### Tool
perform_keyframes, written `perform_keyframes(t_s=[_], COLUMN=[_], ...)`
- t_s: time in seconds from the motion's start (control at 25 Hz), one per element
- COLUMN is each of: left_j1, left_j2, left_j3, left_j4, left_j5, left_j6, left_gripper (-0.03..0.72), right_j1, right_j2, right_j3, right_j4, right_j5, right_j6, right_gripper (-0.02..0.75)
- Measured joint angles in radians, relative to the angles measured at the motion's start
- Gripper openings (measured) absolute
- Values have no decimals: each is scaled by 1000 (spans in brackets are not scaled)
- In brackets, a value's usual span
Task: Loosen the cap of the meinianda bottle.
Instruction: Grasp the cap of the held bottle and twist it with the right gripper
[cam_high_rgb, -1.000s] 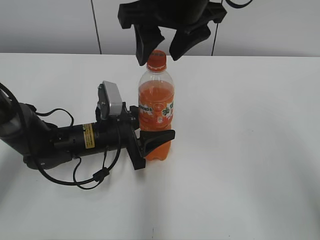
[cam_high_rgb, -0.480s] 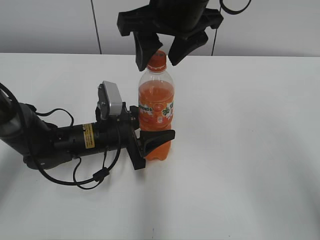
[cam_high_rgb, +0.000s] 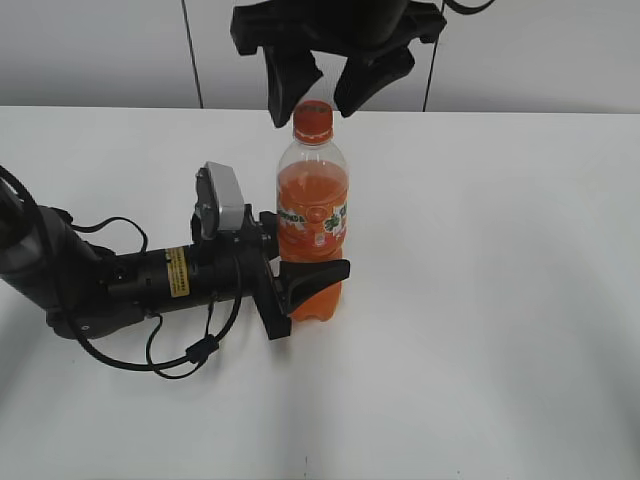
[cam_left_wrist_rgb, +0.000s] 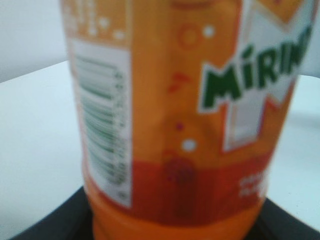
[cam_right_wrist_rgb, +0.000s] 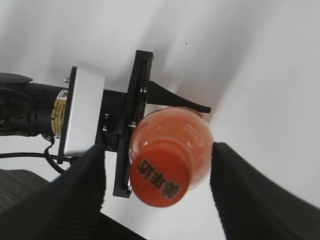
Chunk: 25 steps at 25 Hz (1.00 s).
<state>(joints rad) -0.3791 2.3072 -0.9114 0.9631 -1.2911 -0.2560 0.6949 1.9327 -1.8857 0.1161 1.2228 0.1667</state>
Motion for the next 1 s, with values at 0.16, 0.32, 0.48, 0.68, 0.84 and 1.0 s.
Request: perform_keyframes(t_s=[0.16,0.32,0.48,0.68,0.84,1.0], left_j1=[0,0,0,0,0,0], left_j2=[0,0,0,0,0,0], left_j3=[0,0,0,0,0,0], left_j4=[0,0,0,0,0,0], left_j5=[0,0,0,0,0,0], left_j6=[0,0,0,0,0,0], left_gripper=[387,387,387,387,387,387], right_j1=[0,0,0,0,0,0], right_j2=[0,0,0,0,0,0], right_j3=[0,0,0,0,0,0], right_j4=[-12,-10,0,0,-1,-10], right_j5=[0,0,0,0,0,0], right_j6=[0,-6,-9,-13,-17,-22], right_gripper=[490,490,490,490,490,490])
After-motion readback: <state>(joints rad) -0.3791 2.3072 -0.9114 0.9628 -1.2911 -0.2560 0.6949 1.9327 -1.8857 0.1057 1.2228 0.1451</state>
